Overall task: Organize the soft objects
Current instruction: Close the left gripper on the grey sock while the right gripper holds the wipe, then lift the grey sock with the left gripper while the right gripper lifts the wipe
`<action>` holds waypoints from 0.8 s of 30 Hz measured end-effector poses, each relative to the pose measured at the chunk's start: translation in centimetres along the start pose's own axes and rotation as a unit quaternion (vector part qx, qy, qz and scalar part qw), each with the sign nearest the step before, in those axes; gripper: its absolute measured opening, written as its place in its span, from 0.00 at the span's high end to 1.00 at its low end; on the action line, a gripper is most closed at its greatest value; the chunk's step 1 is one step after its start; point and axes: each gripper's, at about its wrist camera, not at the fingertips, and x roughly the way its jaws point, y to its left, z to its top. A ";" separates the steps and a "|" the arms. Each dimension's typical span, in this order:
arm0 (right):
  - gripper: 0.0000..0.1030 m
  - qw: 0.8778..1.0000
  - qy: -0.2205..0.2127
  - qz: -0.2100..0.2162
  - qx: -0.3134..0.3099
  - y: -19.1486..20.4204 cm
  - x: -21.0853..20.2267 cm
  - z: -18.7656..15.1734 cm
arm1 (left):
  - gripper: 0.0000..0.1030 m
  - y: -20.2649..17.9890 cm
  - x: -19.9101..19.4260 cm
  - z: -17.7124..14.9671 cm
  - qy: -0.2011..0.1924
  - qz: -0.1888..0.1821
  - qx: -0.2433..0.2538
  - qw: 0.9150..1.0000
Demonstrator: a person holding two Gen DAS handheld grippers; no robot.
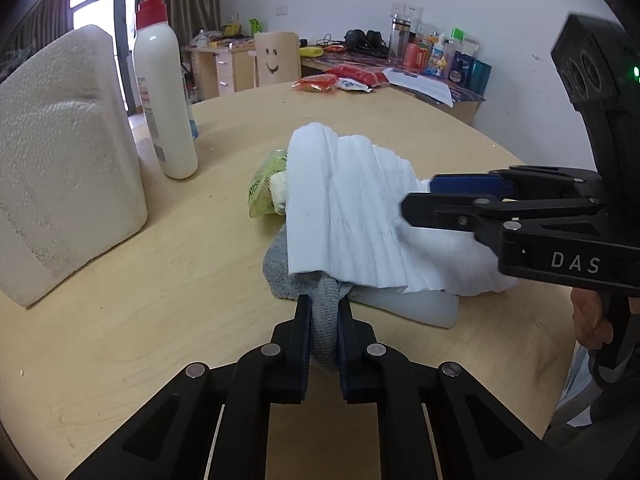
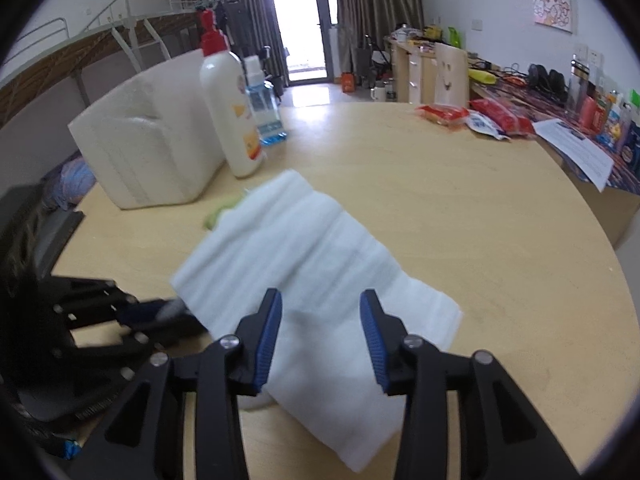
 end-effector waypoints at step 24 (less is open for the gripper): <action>0.90 0.999 0.030 0.000 -0.039 0.9 2.9 -0.5 | 0.88 0.0 -0.1 0.0 -0.003 -0.001 0.001 1.000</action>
